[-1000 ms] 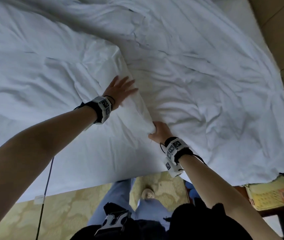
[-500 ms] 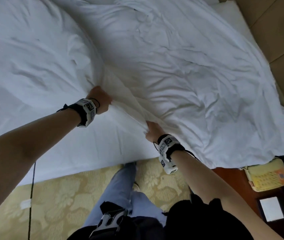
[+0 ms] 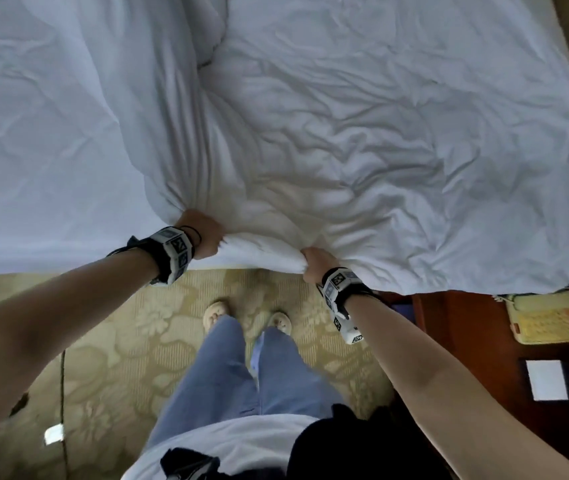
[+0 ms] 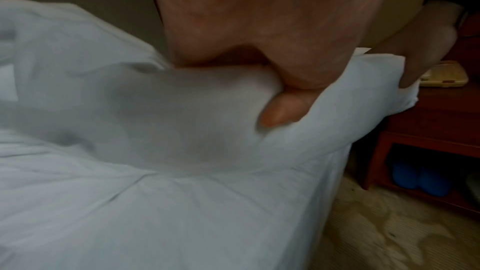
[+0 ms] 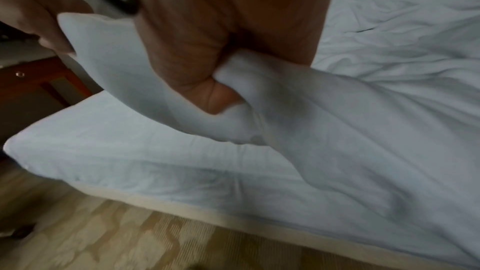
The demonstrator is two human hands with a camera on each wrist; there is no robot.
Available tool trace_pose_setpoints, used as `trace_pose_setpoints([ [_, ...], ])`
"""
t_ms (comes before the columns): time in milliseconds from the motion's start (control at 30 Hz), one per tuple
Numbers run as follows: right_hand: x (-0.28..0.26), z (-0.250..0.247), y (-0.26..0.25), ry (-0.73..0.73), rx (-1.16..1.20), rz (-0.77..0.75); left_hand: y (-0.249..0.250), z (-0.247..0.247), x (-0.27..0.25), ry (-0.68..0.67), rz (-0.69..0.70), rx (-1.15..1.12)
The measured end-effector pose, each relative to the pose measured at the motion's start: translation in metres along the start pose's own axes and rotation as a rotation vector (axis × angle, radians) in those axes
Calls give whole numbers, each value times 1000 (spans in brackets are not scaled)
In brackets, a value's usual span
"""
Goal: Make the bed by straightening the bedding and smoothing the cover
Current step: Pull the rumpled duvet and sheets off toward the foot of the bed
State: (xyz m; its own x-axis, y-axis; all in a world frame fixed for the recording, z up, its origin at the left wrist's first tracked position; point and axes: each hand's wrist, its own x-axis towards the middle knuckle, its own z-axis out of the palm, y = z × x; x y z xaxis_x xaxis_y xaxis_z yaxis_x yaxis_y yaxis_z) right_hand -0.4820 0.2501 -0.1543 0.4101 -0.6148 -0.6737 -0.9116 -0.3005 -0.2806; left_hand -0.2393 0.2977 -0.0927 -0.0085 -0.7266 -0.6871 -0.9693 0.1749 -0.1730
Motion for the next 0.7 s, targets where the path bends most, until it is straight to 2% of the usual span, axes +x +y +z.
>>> trace_pose_setpoints([
  [133, -8, 37, -3, 5, -76, 5, 18, 41, -18, -129, 26, -34],
  [300, -12, 69, -16, 15, -190, 21, 26, 93, -31, -199, 101, -95],
  [433, -15, 90, -32, -62, -198, 86, 20, 141, -42, -110, 220, -87],
  [500, -12, 96, -48, -88, -139, 144, 5, 163, -50, -92, 229, -115],
  [567, -5, 99, -71, -60, -39, 161, -17, 181, -58, -99, 171, -190],
  [700, 13, 95, -136, -15, 65, 63, -81, 203, -74, -62, -94, -542],
])
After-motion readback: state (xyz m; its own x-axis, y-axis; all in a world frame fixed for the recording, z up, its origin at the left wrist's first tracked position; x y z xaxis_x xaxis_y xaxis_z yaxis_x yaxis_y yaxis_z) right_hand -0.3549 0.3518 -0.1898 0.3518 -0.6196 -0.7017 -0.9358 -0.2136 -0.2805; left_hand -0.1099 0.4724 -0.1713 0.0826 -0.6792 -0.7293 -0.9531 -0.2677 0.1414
